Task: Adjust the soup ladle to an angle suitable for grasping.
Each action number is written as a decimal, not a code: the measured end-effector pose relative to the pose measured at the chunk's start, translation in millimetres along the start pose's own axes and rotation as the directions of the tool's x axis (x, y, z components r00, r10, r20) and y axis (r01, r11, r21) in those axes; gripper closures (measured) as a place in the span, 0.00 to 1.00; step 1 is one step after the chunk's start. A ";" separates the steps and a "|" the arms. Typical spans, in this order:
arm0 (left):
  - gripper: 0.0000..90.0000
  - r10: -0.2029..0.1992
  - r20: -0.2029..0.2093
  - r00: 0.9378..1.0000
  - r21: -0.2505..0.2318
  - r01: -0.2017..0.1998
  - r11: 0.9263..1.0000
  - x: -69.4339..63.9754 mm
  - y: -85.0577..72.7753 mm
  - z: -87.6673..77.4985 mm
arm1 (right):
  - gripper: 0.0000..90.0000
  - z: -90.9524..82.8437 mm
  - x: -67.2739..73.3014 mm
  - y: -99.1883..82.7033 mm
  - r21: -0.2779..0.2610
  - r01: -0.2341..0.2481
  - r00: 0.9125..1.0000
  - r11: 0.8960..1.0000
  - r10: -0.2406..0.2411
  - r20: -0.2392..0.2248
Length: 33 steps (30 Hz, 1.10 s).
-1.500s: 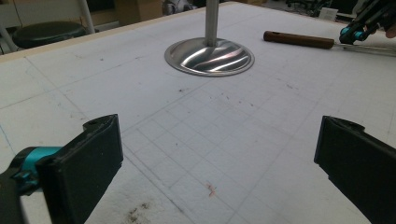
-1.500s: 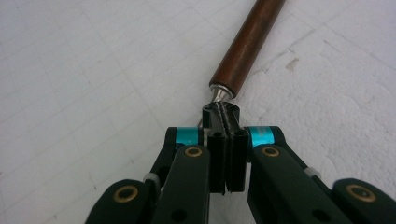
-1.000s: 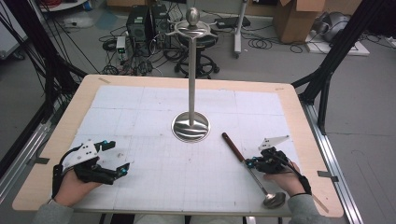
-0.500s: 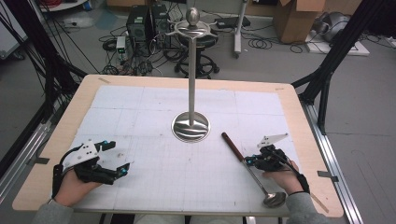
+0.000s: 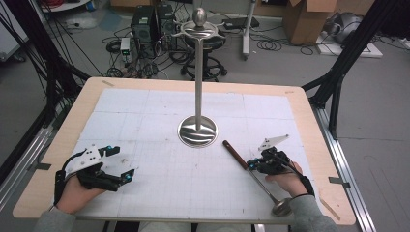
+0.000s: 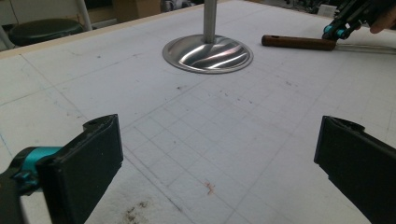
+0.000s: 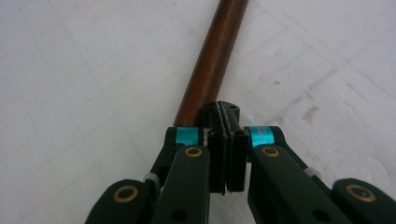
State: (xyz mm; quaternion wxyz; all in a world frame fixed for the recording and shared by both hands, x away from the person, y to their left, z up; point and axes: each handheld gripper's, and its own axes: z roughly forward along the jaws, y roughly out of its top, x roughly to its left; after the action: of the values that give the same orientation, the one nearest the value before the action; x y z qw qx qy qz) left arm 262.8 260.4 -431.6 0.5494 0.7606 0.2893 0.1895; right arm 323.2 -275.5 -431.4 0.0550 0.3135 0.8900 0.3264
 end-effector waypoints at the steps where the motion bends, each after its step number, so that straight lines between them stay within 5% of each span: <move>1: 0.02 0.000 0.000 1.000 0.000 0.000 1.000 0.0 0.0 0.0 | 1.00 1.7 1.4 1.7 0.001 0.012 1.000 1.000 -0.012 -0.003; 15: 0.02 0.000 0.001 1.000 0.003 0.000 1.000 -0.4 -0.3 0.5 | 1.00 13.2 24.8 17.3 0.049 0.093 0.994 0.994 -0.089 -0.067; 33: 0.02 0.001 -0.003 1.000 0.007 -0.001 1.000 -0.3 -0.3 0.3 | 1.00 26.9 47.1 28.4 0.035 0.148 0.984 0.988 -0.144 -0.101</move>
State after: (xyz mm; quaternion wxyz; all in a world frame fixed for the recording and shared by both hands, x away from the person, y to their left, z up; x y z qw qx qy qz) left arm 262.7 260.0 -432.0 0.5464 0.7624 0.2901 0.1899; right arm 308.6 -216.1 -430.0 0.0286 0.2321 0.9189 0.3176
